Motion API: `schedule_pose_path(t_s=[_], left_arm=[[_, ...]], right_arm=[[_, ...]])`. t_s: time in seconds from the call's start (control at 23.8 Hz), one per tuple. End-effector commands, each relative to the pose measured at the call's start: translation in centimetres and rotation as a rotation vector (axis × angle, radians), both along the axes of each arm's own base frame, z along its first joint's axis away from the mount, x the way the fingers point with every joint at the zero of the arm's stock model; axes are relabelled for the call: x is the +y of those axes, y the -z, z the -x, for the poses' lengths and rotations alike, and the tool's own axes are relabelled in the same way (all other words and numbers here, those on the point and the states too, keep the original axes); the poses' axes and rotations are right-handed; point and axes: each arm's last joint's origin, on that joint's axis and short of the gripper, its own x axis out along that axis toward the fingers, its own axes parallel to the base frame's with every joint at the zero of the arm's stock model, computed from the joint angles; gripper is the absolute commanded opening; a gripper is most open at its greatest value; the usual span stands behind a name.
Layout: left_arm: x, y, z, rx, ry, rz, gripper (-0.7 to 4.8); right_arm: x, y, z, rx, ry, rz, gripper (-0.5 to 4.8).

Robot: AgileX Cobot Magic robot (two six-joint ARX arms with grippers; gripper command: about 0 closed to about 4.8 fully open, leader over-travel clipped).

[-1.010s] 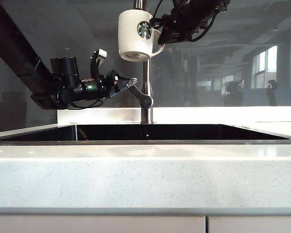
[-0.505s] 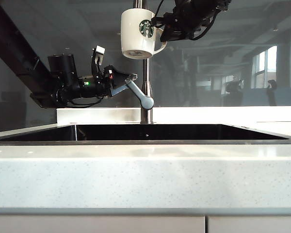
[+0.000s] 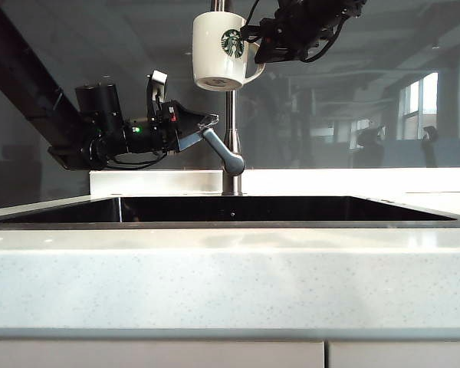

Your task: Pick up the mug next to the sink, go to the faucet to get some water, pour the water into the sink, and finally put the mug back to its place.

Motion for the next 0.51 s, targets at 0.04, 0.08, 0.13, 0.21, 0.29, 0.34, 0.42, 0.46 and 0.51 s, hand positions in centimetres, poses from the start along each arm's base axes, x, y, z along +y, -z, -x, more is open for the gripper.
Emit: schedule_pose_path(t_s=[0.04,0.08,0.13,0.21,0.29,0.34,0.42,0.46,0.51], left_arm=[[-0.44,-0.95,0.27,-0.053,0.002,0.009,3.09],[-0.44,-0.96,0.26,-0.062,-0.003,0.008,3.09],[-0.43,-0.96,0.26,-0.067,-0.006,0.008,3.09],[-0.42,-0.96,0.22,-0.068,-0.018,0.013,3.09],[-0.42,-0.85,0.13,-0.106,-0.043,0.001,3.09],[-0.42,-0.83,0.11,-0.121,-0.051,-0.002,3.09],[-0.41,-0.82,0.04,-0.144,-0.074,-0.005,3.09],[-0.41,-0.78,0.01,-0.148,-0.081,-0.007,3.09],[-0.40,-0.67,-0.09,-0.159,-0.100,-0.014,3.09]], right_arm=[[-0.11,-1.88,0.42,-0.088,-0.005,-0.049,-0.05],[-0.11,-1.89,0.42,-0.088,-0.005,-0.049,-0.05],[-0.11,-1.89,0.42,-0.088,-0.005,-0.049,-0.05],[-0.11,-1.90,0.43,-0.089,-0.005,-0.049,-0.05],[-0.11,-1.90,0.43,-0.089,-0.005,-0.049,-0.05],[-0.11,-1.90,0.43,-0.089,-0.005,-0.049,-0.05],[-0.11,-1.90,0.43,-0.089,-0.005,-0.049,-0.05],[-0.11,-1.90,0.43,-0.089,-0.005,-0.049,-0.05],[-0.11,-1.92,0.44,-0.089,-0.005,-0.049,-0.05]])
